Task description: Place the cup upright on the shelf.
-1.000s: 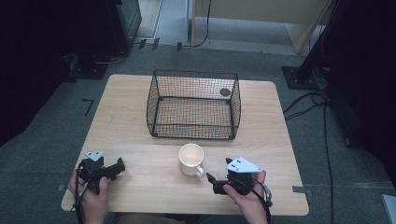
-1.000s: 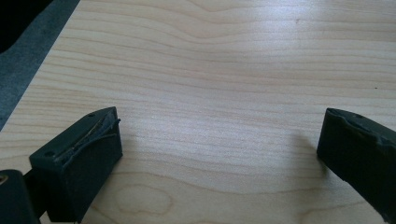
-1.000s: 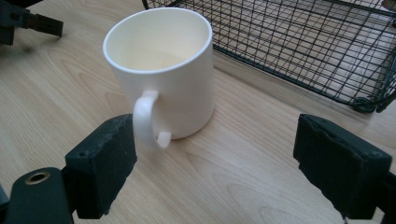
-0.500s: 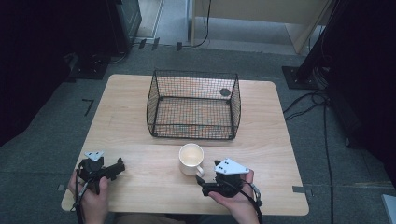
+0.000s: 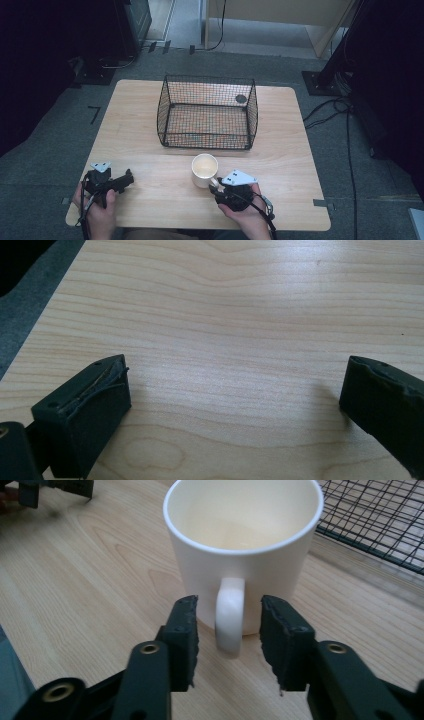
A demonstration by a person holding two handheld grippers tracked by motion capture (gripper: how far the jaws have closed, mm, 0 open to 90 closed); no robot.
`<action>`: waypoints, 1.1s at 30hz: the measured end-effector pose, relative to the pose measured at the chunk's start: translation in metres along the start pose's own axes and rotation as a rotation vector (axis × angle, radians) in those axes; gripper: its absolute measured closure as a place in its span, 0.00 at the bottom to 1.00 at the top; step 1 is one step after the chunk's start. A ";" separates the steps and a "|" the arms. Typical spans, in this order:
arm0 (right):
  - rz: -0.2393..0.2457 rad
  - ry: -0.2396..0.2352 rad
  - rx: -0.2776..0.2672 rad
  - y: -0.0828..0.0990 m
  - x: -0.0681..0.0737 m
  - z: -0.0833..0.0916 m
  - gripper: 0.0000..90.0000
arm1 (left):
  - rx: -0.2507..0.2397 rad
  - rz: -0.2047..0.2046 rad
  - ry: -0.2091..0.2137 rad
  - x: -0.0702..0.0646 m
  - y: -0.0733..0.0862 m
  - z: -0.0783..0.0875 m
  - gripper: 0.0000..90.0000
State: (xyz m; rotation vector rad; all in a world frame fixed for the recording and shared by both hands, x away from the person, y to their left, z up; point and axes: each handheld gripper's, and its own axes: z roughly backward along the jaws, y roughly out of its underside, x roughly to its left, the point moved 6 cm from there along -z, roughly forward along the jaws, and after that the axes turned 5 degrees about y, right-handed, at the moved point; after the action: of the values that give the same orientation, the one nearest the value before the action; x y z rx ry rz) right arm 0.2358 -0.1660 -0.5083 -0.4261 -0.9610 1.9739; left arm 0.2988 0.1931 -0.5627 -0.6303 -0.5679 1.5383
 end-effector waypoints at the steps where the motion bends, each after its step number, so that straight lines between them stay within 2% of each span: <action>1: 0.002 0.001 0.006 0.000 0.000 -0.001 0.71 | 0.000 0.000 0.000 0.000 0.000 0.000 0.00; 5: 0.003 0.000 0.022 0.001 0.001 -0.004 0.76 | 0.000 0.000 0.000 0.000 0.000 0.000 0.00; 12: -0.005 -0.005 0.014 -0.002 -0.002 -0.005 0.85 | 0.000 0.000 0.000 0.000 0.000 0.000 0.00; 14: 0.001 0.008 0.011 -0.002 -0.003 -0.005 0.88 | 0.000 0.000 0.000 0.000 0.000 0.000 0.00; 22: 0.034 0.039 -0.009 -0.003 -0.002 -0.006 0.89 | 0.000 0.000 0.000 0.000 0.000 0.000 0.00; 27: 0.044 0.032 -0.028 -0.006 -0.002 -0.004 0.90 | 0.000 0.000 0.000 0.000 0.000 0.000 0.00; 33: 0.064 0.017 -0.016 -0.011 -0.001 -0.001 0.90 | 0.000 0.000 0.000 0.000 0.000 0.000 0.00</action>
State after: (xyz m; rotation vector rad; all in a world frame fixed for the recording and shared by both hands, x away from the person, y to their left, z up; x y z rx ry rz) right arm 0.2428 -0.1625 -0.4999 -0.4876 -0.9630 2.0186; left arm 0.2988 0.1931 -0.5627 -0.6305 -0.5678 1.5384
